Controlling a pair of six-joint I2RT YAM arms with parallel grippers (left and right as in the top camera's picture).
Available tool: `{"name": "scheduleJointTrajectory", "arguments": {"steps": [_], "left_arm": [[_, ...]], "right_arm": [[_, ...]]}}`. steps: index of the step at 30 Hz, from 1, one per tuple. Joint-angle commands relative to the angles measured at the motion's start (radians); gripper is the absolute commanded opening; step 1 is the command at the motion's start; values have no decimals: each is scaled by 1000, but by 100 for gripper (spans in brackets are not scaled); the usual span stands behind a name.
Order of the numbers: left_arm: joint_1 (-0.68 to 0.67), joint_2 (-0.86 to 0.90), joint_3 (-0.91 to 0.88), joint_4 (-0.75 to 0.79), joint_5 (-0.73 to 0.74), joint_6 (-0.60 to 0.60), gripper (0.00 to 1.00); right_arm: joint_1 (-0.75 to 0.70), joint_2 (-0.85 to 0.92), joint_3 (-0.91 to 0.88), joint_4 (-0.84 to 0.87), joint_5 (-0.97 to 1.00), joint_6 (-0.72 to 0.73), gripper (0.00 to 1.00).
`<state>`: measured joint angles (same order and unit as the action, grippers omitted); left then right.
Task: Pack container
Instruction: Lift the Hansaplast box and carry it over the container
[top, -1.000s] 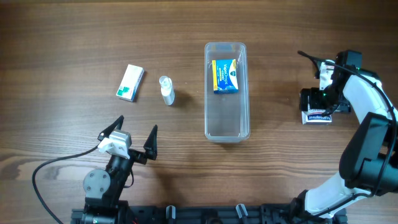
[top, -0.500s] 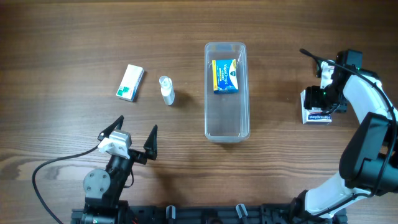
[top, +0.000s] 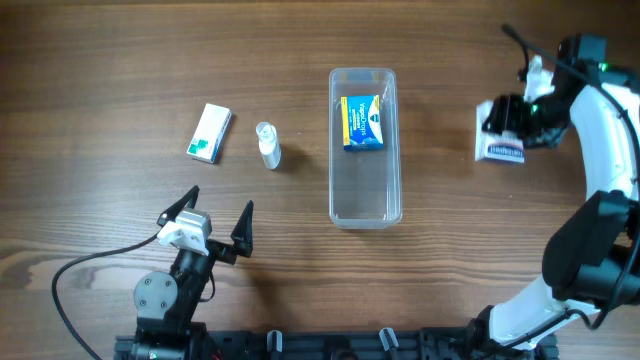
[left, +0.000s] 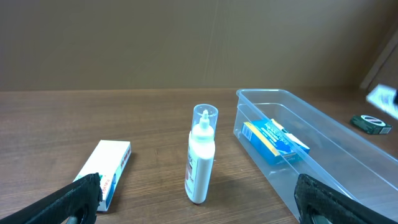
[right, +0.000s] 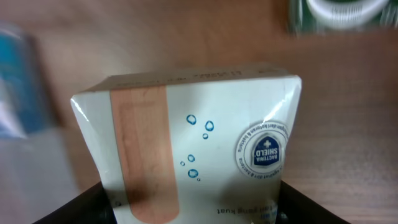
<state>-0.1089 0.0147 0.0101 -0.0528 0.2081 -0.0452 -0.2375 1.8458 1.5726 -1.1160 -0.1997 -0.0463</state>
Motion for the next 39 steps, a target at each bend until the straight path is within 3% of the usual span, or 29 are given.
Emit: {"name": "scheduleJointTrajectory", "arguments": {"steps": [1,9,16,22,39], "left_arm": [[6,-6,-5,-4,12,15,100],[6,-6,-5,-4,12,15,100],[6,-6,-5,-4,12,15,100],[6,-6,-5,-4,12,15,100],[6,-6,-5,-4,12,15,100]], "right_arm": [[72,-34,153,-72,-50,96,70],[393,-83,273,-71,4,212,69],[636,-82,265,-13,263,343,72],[701,-21,264,37,316,450,73],[712,211,264,56,323,547,77]]}}
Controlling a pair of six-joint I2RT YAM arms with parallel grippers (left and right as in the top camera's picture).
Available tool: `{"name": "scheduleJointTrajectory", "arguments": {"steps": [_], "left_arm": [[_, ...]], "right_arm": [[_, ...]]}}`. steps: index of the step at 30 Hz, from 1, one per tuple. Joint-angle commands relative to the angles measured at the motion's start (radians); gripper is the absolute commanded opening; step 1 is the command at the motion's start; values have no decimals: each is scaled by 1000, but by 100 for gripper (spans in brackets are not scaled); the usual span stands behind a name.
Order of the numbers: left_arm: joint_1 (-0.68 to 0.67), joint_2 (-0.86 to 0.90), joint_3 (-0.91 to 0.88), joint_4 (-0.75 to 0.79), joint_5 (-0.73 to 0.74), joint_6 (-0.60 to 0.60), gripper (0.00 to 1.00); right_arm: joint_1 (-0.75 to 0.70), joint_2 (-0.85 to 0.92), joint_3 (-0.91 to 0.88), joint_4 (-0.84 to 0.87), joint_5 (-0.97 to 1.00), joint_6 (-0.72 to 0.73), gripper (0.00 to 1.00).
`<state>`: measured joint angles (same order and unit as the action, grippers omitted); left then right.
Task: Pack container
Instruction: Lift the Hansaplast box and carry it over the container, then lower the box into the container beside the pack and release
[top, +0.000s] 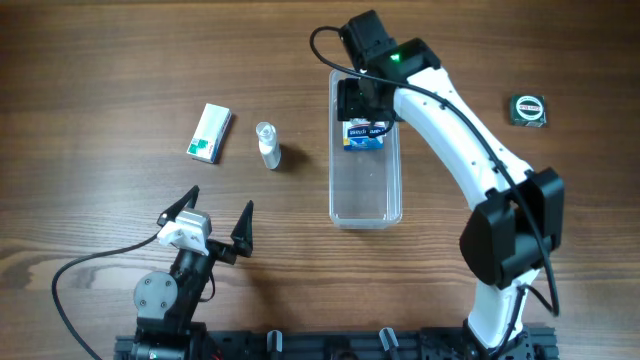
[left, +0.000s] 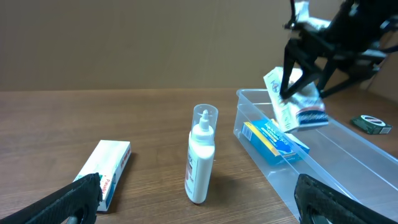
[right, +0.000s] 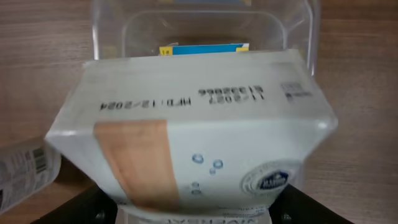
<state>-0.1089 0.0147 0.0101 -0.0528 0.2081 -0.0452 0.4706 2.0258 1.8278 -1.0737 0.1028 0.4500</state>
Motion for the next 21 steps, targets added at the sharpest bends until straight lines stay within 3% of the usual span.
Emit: {"name": "scheduleJointTrajectory", "arguments": {"steps": [1,21], "left_arm": [[6,-6,-5,-4,12,15,100],[6,-6,-5,-4,12,15,100]], "right_arm": [[4,42,9,20,21,51,77],[3,105,10,68,51,42,80]]}}
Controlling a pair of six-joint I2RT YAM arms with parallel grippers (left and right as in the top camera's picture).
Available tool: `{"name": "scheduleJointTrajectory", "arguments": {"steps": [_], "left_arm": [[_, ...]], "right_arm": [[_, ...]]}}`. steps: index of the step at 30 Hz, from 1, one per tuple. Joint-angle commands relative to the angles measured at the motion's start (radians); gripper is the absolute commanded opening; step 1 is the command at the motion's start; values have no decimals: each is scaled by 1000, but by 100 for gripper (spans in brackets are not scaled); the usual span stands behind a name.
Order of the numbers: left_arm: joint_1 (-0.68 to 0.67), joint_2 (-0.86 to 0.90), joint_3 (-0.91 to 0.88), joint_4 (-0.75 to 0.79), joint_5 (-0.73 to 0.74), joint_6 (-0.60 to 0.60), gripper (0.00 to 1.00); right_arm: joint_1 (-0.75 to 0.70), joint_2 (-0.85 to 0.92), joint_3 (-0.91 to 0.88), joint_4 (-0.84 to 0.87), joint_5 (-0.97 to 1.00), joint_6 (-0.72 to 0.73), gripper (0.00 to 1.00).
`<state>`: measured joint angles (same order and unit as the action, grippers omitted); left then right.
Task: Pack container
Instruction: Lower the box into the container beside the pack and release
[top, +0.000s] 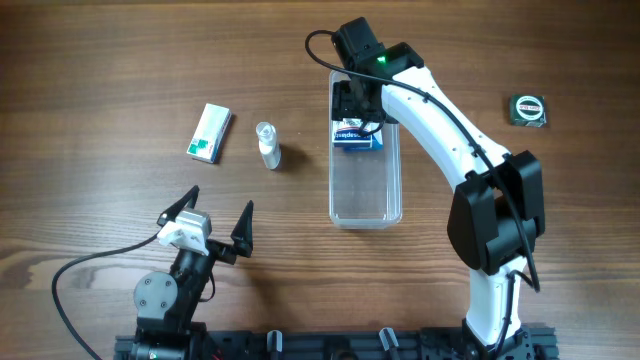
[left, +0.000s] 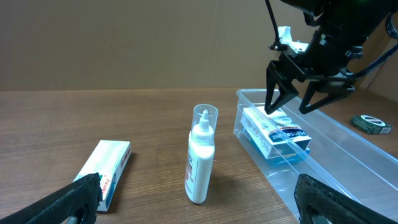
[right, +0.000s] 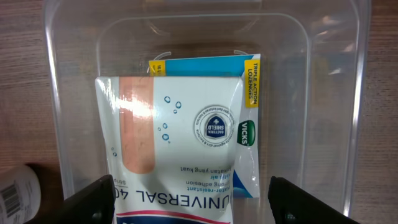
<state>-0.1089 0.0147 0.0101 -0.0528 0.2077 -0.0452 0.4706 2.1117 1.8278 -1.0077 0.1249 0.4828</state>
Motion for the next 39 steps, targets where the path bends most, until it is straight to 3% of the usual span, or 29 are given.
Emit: {"name": "scheduleJointTrajectory", "arguments": {"steps": [1,6,9,13,21,31,39], "left_arm": [[6,-6,-5,-4,12,15,100],[6,-6,-5,-4,12,15,100],[6,-6,-5,-4,13,15,100],[6,-6,-5,-4,12,15,100],[6,-6,-5,-4,13,15,100],[6,-6,-5,-4,12,15,100],[6,-6,-5,-4,13,15,100]], "right_arm": [[3,18,10,0,27,-16,80],[3,-46,12,-18,24,-64,81],[3,-108,12,-42,5,-64,75],[3,-167,12,-145,-61,-64,28],[4,-165,-51,-259,-205,-7,6],[16,-165,-275,-79,-222,18,4],[16,-165,-299,33,-220,24,4]]}}
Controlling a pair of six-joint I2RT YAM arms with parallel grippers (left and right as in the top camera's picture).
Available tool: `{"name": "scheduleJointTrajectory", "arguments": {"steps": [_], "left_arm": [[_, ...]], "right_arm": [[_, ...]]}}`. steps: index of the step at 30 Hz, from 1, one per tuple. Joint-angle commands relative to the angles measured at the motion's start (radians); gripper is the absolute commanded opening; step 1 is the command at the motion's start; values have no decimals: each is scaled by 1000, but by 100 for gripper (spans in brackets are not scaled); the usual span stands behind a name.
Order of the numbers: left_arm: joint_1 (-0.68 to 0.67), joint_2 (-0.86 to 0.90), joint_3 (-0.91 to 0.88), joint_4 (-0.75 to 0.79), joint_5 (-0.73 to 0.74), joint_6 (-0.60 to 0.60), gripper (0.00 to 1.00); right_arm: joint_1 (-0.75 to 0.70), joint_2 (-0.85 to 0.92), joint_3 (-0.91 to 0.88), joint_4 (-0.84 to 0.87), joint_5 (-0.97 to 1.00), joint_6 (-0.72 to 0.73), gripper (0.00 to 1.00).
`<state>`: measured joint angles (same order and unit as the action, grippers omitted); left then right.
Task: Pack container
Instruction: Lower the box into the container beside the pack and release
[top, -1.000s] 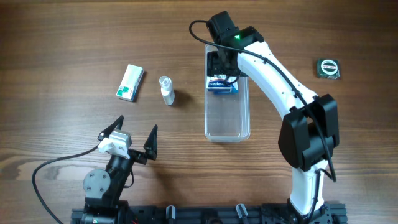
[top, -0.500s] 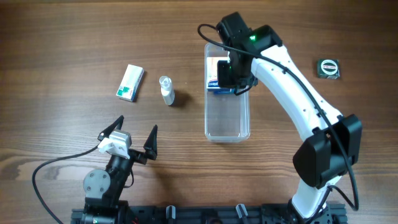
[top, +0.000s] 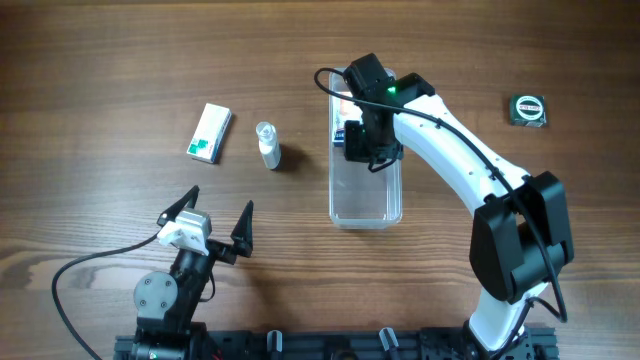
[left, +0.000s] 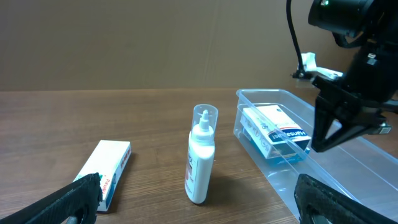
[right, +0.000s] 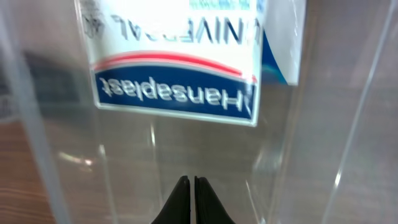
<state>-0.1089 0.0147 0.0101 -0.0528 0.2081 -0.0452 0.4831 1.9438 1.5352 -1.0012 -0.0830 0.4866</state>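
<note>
A clear plastic container (top: 365, 195) stands mid-table. At its far end a white plaster box (right: 180, 74) lies on a blue and yellow lozenge box (left: 273, 150). My right gripper (right: 191, 186) is shut on nothing, low inside the container just in front of the plaster box; in the overhead view the right gripper (top: 368, 150) is over the container's far half. A white bottle (top: 268, 146) stands upright left of the container, with a white and green box (top: 210, 133) lying further left. My left gripper (top: 221, 198) is open at the table's front, well short of the bottle.
A small dark green tin (top: 528, 109) lies at the far right of the table. The right arm reaches across from the right side to the container. The left arm's cable loops along the front left.
My right gripper was open above the plaster box; now it is shut, empty and nearer the container's middle. The plaster box still lies on the lozenge box. The left arm has not moved.
My right gripper first held the plaster box at the far right of the table. Then it held it over the container's far end. Then the box lay on the lozenge box with the gripper open above it. Now the gripper is shut, empty.
</note>
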Motion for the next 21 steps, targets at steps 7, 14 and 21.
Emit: {"name": "scheduleJointTrajectory", "arguments": {"steps": [7,14,21], "left_arm": [[6,-6,-5,-4,12,15,100],[6,-6,-5,-4,12,15,100],[6,-6,-5,-4,12,15,100]], "right_arm": [[4,18,-6,36,-13,33,4],[4,63,-6,43,-16,36,4],[4,65,-6,87,3,37,5]]}}
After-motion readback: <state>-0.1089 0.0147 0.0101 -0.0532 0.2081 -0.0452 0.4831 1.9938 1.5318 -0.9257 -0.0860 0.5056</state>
